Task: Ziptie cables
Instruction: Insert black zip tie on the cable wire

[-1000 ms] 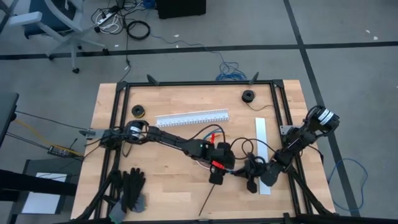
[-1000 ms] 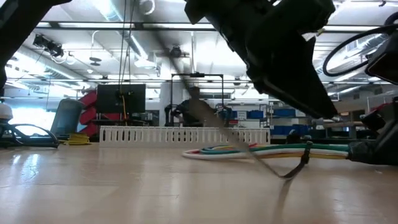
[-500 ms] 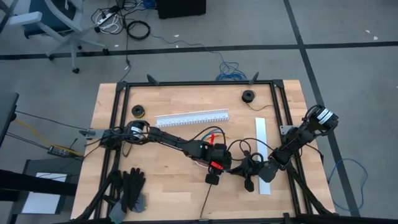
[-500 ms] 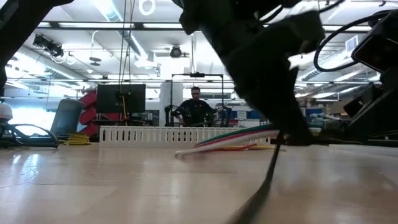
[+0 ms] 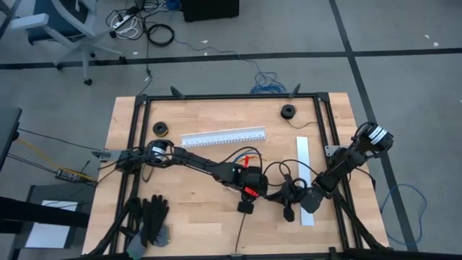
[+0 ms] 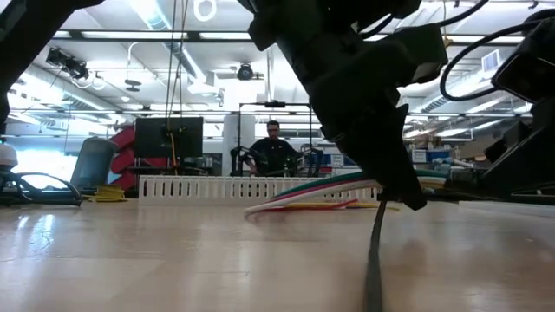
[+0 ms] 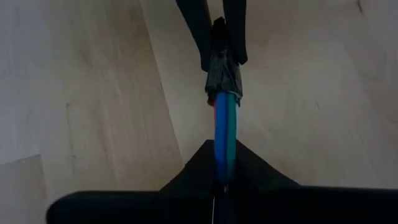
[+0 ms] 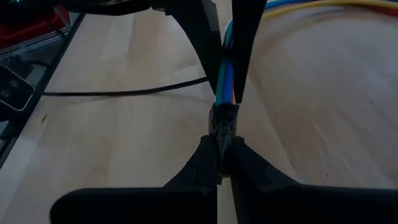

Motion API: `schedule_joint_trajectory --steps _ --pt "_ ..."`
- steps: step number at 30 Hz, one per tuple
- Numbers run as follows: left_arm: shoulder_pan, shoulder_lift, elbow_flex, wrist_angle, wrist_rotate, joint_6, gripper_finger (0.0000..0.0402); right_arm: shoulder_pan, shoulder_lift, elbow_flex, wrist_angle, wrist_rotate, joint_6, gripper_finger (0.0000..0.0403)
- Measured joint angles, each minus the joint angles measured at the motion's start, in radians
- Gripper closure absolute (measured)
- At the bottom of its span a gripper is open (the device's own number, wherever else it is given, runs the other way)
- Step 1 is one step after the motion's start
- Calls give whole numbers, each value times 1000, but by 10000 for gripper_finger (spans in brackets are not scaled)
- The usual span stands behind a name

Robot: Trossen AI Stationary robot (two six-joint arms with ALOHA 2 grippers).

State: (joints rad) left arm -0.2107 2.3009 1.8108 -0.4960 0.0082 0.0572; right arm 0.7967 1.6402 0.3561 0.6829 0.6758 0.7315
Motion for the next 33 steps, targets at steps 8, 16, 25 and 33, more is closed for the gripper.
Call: schedule_joint_trajectory --steps 8,16,25,33 --pt "1 -2 5 14 3 -9 390 98 0 0 -49 132 95 393" --pt "1 -2 3 26 5 -13 390 190 0 -1 -74 238 175 396" --pt "1 -2 1 5 6 -16 390 253 0 -3 -82 286 219 401" --pt "1 -4 -6 -101 0 -17 390 304 0 -5 -115 272 272 395"
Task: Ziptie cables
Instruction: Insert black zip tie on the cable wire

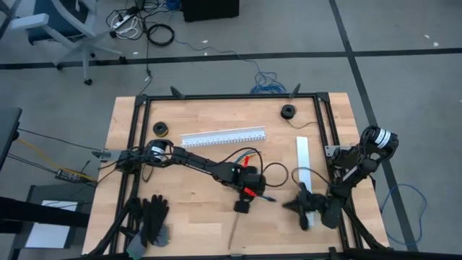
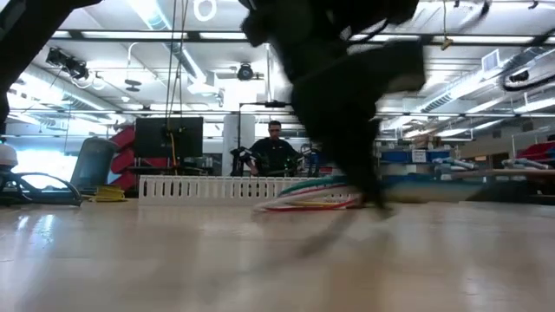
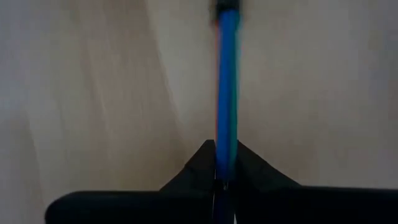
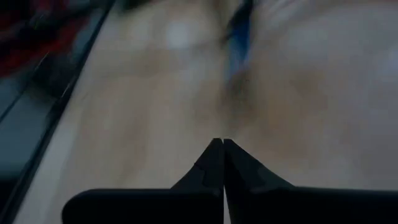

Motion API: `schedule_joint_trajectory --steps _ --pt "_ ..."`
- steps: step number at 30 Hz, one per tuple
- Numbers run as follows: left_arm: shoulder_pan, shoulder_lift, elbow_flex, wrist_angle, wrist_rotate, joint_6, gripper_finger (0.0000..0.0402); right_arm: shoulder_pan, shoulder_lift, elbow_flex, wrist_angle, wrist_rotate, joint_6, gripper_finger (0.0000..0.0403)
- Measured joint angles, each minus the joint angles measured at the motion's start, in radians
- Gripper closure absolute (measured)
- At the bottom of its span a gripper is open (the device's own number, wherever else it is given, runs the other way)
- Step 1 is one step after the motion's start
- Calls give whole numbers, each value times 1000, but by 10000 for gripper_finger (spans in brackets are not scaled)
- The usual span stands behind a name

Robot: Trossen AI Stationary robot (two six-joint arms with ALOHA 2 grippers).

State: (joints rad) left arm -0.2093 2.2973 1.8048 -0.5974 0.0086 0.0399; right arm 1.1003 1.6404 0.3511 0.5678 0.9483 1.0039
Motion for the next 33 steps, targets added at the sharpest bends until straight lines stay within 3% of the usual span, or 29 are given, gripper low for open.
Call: schedule_joint_trajectory --steps 5,15,28,33 --pt "3 0 1 -64 -16 -24 390 53 1 0 -22 51 42 397" --pt "5 2 2 98 -18 -25 384 34 1 1 -41 66 60 401" --pt "10 2 11 119 2 -78 274 23 1 2 -39 69 48 402" --pt "10 3 77 141 37 -73 260 23 1 2 -39 95 14 403"
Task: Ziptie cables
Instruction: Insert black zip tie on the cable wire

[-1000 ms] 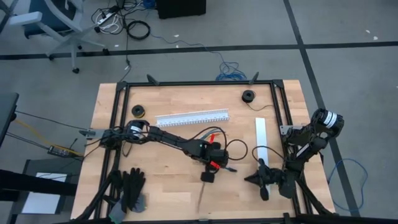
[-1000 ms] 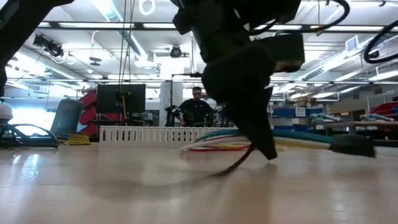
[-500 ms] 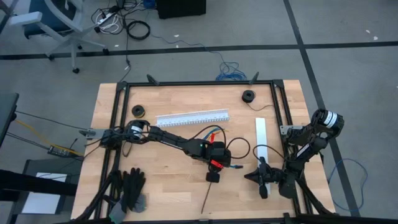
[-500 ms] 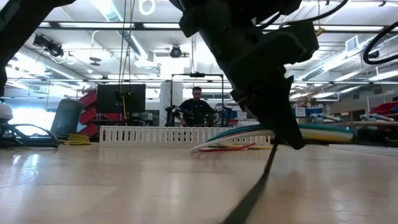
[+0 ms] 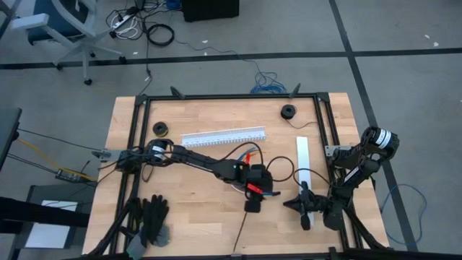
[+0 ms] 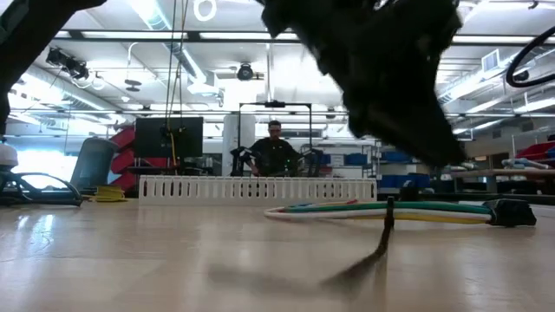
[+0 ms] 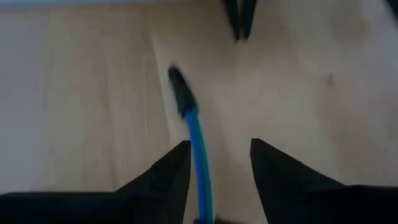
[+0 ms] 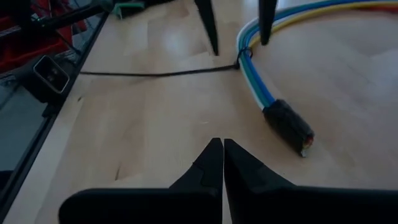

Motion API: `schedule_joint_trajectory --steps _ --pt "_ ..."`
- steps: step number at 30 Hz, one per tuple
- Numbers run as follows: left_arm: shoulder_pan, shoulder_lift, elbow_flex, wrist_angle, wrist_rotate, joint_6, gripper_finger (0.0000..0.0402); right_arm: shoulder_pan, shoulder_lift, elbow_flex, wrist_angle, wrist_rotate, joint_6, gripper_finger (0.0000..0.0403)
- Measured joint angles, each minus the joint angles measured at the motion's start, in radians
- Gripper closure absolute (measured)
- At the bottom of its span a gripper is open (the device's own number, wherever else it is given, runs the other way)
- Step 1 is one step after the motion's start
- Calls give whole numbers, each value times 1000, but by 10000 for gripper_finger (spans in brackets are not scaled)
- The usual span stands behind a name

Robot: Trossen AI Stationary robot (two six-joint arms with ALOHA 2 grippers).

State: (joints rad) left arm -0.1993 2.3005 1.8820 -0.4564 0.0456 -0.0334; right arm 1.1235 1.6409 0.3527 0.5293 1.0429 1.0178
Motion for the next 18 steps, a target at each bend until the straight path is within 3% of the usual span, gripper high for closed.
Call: schedule_joint_trajectory --steps 7,13,18 --pt "-1 0 94 -83 1 7 259 -1 0 0 0 10 -1 403" --pt "-19 0 102 -153 -11 -27 259 -1 0 0 0 10 -24 403" --pt "-40 0 83 -90 -117 -50 259 -2 0 0 0 11 -27 403"
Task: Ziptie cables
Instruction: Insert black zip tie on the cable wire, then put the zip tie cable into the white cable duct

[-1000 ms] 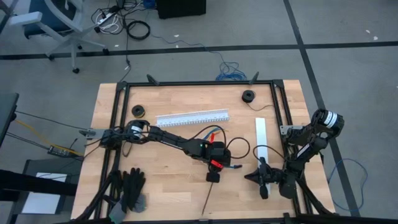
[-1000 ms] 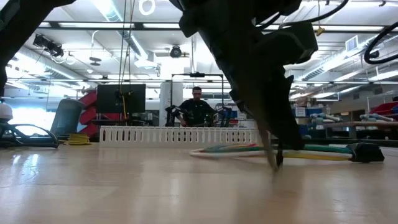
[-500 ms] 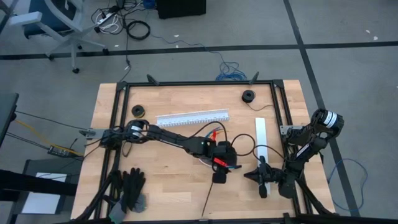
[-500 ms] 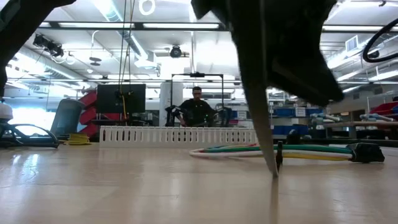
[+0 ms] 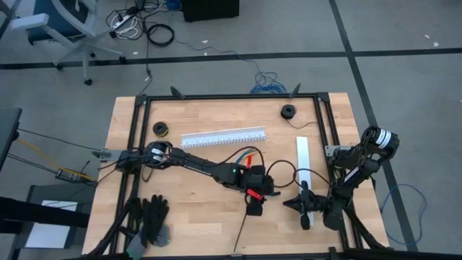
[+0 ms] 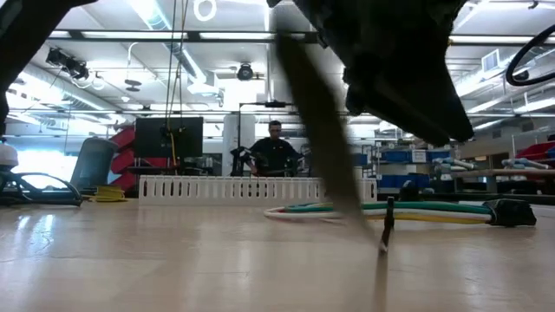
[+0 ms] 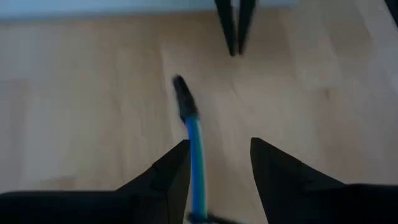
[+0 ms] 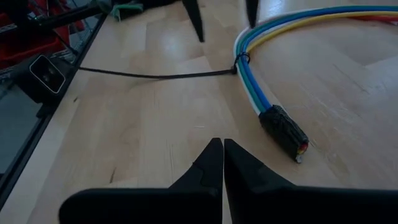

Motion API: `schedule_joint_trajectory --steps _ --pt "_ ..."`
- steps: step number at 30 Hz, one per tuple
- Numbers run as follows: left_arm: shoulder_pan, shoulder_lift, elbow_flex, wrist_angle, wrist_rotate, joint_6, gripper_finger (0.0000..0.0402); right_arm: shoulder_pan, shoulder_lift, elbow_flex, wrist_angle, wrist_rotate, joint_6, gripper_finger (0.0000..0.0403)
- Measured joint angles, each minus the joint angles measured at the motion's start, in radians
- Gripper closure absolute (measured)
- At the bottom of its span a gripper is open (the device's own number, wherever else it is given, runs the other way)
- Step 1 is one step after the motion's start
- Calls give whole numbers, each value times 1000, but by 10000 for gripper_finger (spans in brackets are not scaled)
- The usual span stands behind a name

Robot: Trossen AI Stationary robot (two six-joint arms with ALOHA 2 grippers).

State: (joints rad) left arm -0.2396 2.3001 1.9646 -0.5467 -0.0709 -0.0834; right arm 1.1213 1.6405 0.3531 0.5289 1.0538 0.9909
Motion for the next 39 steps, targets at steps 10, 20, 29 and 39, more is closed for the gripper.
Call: schedule_joint_trajectory --steps 10,20,29,39 --pt "-35 -1 -129 278 -130 -74 259 0 0 0 0 0 -6 402" --pt "-71 -15 -315 519 -185 -165 259 0 0 0 -1 0 -27 402" --pt "-107 -119 -632 946 -343 -214 259 -34 0 0 -1 1 -43 402" --pt "-134 -220 -1046 1554 -434 -264 259 -70 0 0 -1 -10 -113 402"
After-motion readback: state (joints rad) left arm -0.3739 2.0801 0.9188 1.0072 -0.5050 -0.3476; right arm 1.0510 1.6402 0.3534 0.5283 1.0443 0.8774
